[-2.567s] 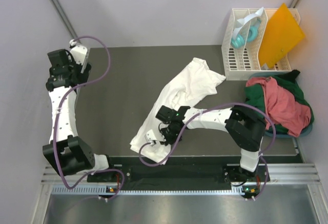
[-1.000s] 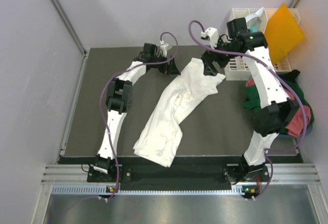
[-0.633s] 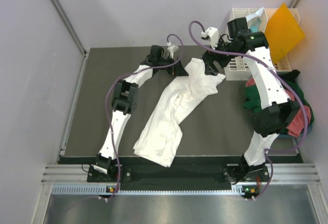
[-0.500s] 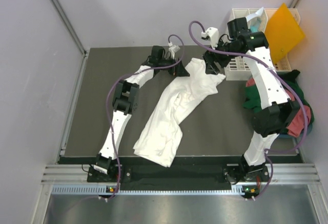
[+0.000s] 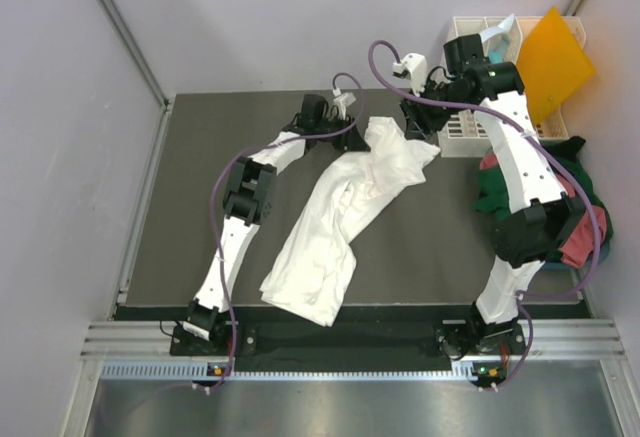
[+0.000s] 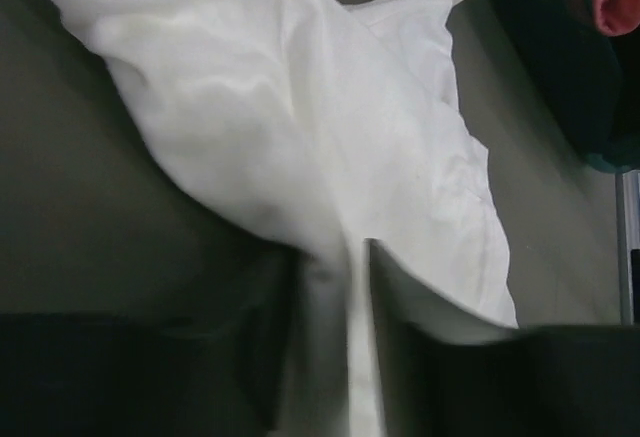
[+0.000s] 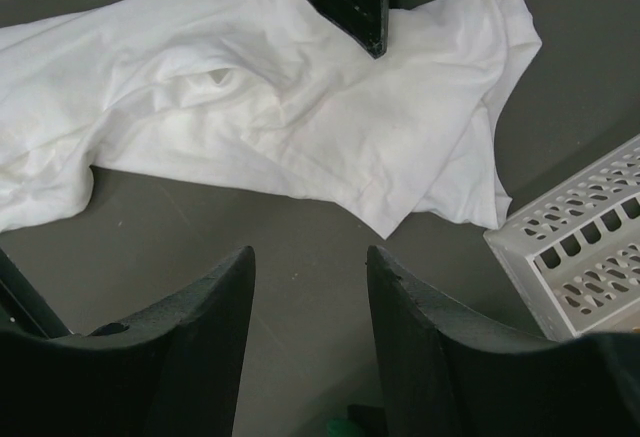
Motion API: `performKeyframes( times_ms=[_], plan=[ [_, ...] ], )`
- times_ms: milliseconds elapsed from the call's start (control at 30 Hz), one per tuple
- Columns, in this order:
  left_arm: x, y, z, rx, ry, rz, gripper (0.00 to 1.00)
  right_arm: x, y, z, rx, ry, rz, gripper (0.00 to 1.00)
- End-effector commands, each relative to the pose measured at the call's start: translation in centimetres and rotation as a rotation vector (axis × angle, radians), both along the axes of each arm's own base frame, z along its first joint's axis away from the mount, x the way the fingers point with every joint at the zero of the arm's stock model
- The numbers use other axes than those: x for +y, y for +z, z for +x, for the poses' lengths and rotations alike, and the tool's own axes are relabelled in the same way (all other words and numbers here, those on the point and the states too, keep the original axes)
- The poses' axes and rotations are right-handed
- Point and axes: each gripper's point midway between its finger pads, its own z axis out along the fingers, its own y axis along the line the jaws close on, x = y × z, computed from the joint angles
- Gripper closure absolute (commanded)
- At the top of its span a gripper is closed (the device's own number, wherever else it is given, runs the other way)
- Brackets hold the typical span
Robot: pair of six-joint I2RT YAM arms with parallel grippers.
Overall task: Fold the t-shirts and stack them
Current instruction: Rotate the tshirt 80 degrees
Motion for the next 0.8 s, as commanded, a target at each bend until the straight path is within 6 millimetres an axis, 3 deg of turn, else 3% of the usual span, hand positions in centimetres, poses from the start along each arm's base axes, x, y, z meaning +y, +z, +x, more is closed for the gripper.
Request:
performKeyframes(
  times_ms=[0, 67, 233, 333, 433, 600, 767],
  plan=[
    [-0.3, -4.1, -1.6, 0.133, 0.02, 0.044, 0.84, 0.5, 3.1, -0.3, -0.08, 0.012, 0.041, 0.53],
    [-0.3, -4.4, -1.5, 0.135, 0.031, 0.053, 1.0, 0.6, 3.2, -0.4, -0.08, 0.014, 0.044, 0.54],
    [0.0, -4.6, -1.0, 0.137, 0.071, 0.079, 1.0, 1.1, 3.2, -0.8, -0.078, 0.026, 0.044, 0.55],
    [1.0, -4.6, 0.6, 0.121, 0.17, 0.13, 1.0, 1.3, 3.1, -0.9, -0.073, 0.032, 0.042, 0.55],
    [3.0, -3.7, 3.0, 0.105, 0.274, 0.142, 1.0, 1.4, 2.9, -1.0, -0.068, 0.038, 0.04, 0.56],
    [8.5, -2.8, 7.4, 0.054, 0.476, 0.216, 1.0, 1.8, 2.5, -1.0, -0.059, 0.05, 0.036, 0.57],
    [13.2, -2.6, 9.7, 0.031, 0.573, 0.252, 1.0, 2.1, 2.1, -1.0, -0.05, 0.06, 0.03, 0.58]
  ],
)
